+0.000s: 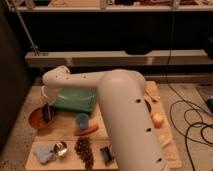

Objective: Wipe red bowl with eraser

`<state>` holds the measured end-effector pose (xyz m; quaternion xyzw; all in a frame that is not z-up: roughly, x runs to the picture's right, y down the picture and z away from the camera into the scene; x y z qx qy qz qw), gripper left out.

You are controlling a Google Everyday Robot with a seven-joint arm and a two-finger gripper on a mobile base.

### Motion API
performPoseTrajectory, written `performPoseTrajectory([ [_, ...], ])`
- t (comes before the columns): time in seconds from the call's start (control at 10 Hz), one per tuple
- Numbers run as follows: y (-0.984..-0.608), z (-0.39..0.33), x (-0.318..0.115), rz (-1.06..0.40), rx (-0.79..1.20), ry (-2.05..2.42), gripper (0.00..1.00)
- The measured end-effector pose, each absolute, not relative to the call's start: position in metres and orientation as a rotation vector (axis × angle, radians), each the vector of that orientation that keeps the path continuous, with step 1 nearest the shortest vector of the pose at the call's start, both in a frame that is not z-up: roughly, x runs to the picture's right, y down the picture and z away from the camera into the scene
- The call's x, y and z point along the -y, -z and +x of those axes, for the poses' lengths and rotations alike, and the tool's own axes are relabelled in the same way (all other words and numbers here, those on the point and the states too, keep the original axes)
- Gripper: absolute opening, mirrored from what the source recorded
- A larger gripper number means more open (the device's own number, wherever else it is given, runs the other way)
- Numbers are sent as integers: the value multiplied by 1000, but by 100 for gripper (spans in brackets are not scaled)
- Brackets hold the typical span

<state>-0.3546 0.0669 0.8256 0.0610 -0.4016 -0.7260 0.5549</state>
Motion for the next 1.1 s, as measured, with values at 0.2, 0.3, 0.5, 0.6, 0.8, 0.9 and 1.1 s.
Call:
performPoseTrajectory([
  [0.2,-828,-373,-65,158,970,1695,0],
  [0.3,-826,-384,-66,172,997,1685,0],
  [0.5,-814,-404,-63,226,1095,1650,0],
  [0.6,-810,-406,-62,234,1118,1647,0],
  [0.8,-807,-399,-68,221,1127,1655,0],
  [0.9,-807,-392,-71,210,1125,1662,0],
  [1.1,-808,-378,-73,169,1103,1663,0],
])
